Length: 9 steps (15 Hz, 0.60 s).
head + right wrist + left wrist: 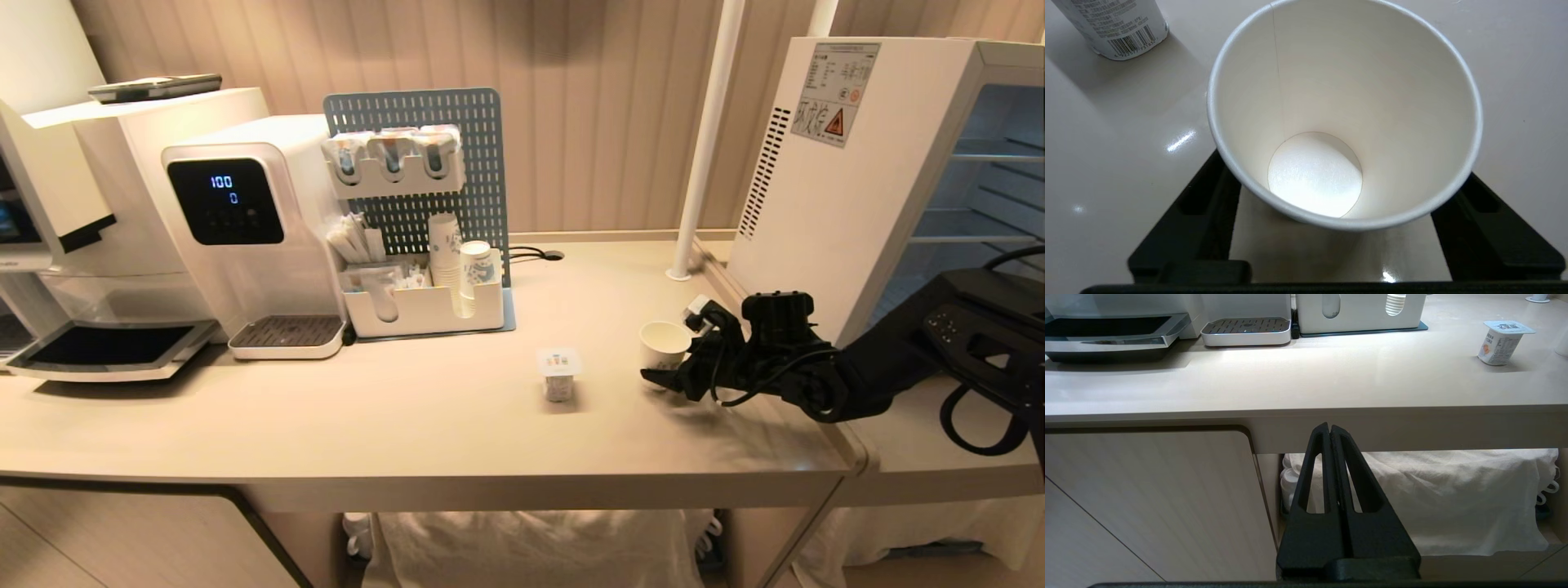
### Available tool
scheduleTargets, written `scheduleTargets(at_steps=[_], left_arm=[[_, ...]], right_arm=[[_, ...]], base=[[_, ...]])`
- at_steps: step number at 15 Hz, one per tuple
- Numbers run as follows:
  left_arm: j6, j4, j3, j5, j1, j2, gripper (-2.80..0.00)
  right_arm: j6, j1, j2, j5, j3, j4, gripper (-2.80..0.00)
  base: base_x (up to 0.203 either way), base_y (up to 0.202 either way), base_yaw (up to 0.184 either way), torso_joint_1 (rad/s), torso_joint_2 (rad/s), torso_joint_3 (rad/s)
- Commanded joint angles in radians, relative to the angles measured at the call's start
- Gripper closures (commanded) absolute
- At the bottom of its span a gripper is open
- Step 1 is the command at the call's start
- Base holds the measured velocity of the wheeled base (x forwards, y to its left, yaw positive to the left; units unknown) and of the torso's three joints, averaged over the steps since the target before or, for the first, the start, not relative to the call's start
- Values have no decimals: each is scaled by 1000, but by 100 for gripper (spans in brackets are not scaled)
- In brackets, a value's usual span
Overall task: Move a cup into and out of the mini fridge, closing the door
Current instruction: Put the paper cup in the freezer
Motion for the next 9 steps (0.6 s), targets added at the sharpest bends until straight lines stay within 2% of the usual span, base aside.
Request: scheduleTargets(at_steps=[1,5,9], left_arm=[[0,0,0,0,1,0,0],[-1,0,0,0,0,0,0],[-7,0,0,0,2,0,0]], right_arm=[[-1,1,4,2,-16,9,0],[1,1,-31,1,4,26,0],[2,-13,-199,0,135,26,0]], base=[[0,0,0,0,0,0],[0,0,0,0,0,0],[0,0,0,0,0,0]])
